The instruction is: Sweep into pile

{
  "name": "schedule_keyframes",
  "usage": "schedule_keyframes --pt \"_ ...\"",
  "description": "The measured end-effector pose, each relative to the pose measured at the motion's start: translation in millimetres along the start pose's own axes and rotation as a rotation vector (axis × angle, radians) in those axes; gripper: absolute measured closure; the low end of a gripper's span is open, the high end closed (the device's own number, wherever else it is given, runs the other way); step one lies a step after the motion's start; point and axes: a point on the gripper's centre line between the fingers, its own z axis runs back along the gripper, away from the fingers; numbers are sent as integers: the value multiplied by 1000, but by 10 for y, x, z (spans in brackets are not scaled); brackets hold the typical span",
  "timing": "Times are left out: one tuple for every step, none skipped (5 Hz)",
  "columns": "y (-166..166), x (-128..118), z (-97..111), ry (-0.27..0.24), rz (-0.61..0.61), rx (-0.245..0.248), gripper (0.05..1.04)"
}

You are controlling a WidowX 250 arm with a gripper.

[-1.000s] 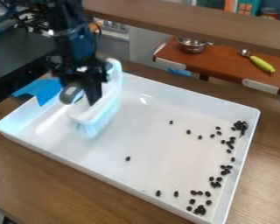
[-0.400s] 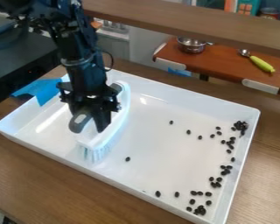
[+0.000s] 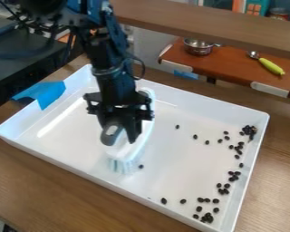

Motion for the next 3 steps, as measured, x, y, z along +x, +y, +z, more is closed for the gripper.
schedule_keyframes --pt "-220 28 -50 5 20 -39 592" --pt "-406 65 -109 -7 30 -59 592" --pt "-621 141 -173 -21 29 -81 592"
